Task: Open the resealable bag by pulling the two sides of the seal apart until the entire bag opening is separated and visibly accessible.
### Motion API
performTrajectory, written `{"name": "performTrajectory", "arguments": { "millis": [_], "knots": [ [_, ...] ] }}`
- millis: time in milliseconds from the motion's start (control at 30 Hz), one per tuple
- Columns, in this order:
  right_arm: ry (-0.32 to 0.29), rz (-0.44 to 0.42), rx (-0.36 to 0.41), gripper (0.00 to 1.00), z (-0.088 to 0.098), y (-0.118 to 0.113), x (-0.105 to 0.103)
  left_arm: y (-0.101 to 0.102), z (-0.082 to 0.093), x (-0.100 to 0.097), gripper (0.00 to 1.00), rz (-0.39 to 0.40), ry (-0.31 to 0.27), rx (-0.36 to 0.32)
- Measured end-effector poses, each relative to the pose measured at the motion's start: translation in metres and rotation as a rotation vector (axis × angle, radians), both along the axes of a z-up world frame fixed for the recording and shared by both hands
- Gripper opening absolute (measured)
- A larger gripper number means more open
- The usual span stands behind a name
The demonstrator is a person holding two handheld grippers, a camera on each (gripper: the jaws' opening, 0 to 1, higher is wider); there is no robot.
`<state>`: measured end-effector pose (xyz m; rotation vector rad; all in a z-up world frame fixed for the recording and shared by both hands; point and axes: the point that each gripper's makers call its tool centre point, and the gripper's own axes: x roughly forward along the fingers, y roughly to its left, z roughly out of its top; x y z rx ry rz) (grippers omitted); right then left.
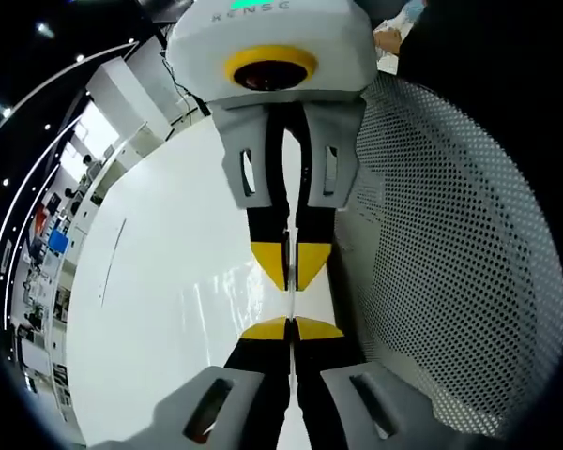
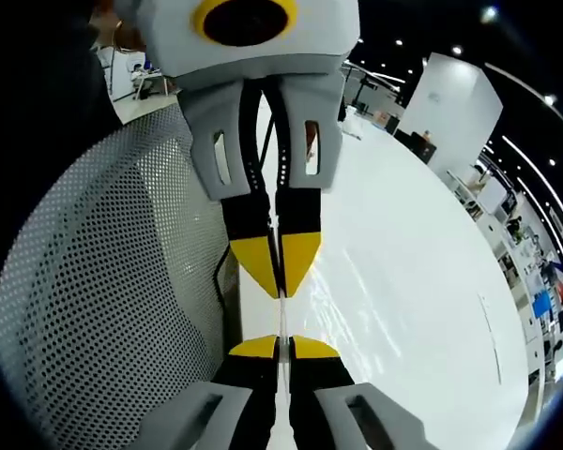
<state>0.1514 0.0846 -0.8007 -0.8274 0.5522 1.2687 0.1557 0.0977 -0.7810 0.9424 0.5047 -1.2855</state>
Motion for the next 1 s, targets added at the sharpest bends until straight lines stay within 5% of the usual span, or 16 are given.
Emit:
{"name": "performTrajectory", "arguments": {
  "millis": [1000],
  "knots": [
    [0.021,-0.053,-0.057,0.00,-0.012,-0.038,0.002,0.019,0.002,0.001,0.00,0.066,-0.004,-0.015]
  ]
}}
